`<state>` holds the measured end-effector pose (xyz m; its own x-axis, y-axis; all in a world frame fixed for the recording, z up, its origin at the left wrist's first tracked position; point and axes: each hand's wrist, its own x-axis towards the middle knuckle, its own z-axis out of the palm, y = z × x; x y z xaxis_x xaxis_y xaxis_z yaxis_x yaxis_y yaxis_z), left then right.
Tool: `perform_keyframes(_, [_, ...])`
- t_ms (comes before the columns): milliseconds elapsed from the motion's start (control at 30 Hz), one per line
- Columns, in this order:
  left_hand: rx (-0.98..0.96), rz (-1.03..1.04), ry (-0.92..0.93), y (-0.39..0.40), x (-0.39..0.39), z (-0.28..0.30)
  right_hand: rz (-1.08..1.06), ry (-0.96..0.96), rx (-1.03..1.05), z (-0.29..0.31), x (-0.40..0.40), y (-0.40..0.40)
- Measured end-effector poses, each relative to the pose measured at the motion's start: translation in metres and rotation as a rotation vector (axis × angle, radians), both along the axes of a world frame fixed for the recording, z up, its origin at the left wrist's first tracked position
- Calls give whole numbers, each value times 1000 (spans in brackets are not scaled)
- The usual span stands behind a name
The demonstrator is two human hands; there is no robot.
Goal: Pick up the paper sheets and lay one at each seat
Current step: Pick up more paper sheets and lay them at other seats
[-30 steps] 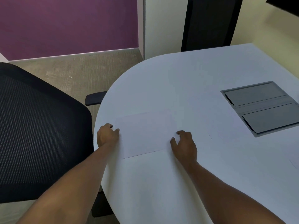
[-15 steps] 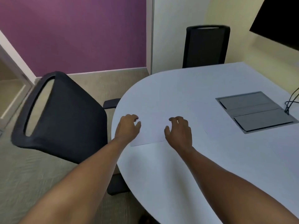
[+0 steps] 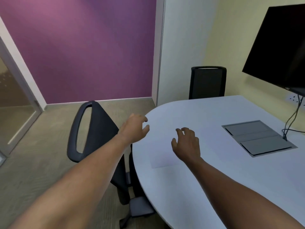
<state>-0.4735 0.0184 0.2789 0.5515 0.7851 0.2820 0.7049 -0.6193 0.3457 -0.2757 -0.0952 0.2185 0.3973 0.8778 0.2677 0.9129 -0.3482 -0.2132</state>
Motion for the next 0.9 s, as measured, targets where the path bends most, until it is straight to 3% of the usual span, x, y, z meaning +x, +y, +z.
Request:
perform_keyframes(233, [-33, -182, -62, 25, -67, 6, -146, -60, -20, 16, -82, 36])
perform_keyframes(500, [48, -332, 21, 78, -122, 16, -251, -88, -34, 26, -159, 84])
perform_keyframes(600, [133, -370, 49, 109, -131, 24, -282, -72, -28, 31, -173, 106])
perform_keyframes(700, [85, -368, 4, 143, -134, 22, -314, -77, -19, 31, -179, 129])
perform_keyframes(900, [95, -424, 95, 214, -126, 13, -374, -51, -25, 15, -172, 193])
